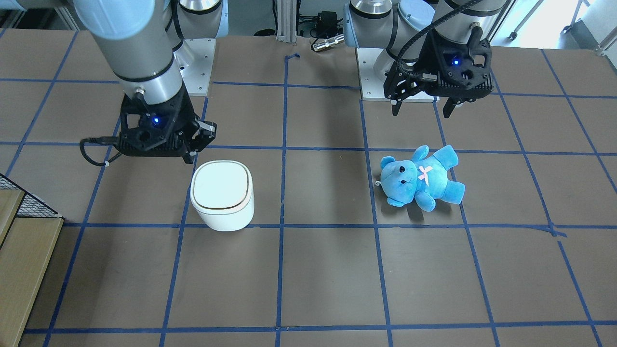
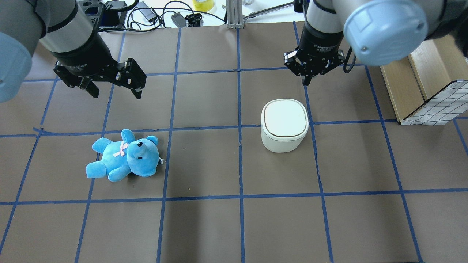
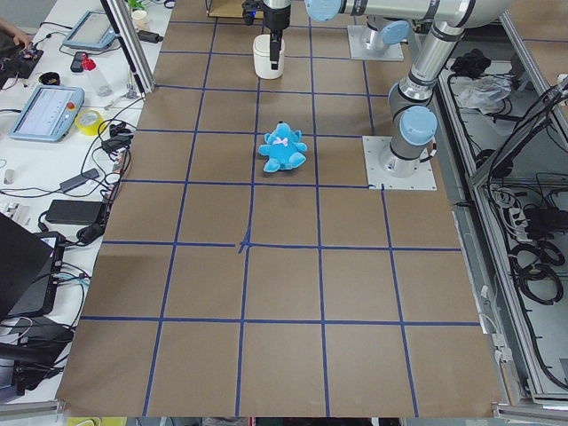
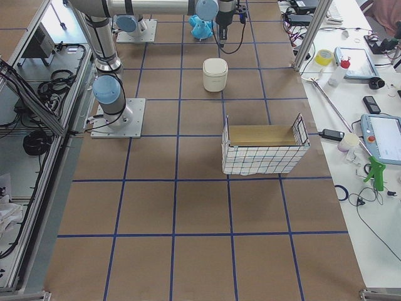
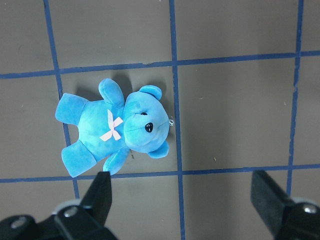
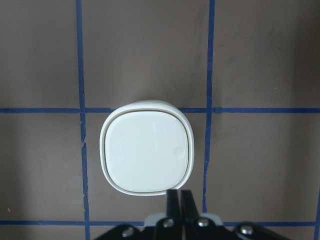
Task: Open trash can with right arm
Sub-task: 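Lower the right gripper onto the white trash can lid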
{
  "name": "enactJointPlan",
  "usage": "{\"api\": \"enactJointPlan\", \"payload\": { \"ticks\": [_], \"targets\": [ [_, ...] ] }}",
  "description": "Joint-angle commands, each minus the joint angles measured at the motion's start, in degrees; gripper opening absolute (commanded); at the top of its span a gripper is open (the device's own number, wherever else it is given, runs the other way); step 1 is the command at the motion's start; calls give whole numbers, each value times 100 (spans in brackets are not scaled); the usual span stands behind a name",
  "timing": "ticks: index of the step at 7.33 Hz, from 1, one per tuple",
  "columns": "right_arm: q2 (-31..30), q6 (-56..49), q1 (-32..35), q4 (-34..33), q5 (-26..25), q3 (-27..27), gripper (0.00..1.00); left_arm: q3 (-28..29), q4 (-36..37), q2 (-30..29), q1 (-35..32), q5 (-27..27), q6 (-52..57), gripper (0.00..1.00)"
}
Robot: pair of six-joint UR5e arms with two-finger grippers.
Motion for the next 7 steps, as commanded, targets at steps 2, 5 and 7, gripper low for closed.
{"api": "enactJointPlan", "payload": {
  "ticks": [2, 5, 7],
  "targets": [
    [182, 38, 4, -1702, -7, 1305, 0, 0, 0, 0, 0, 0, 2, 100],
    [262, 38, 4, -1879, -25, 1447, 0, 0, 0, 0, 0, 0, 2, 100],
    [253, 38, 4, -1844, -25, 1438, 0, 0, 0, 0, 0, 0, -7, 100]
  ]
}}
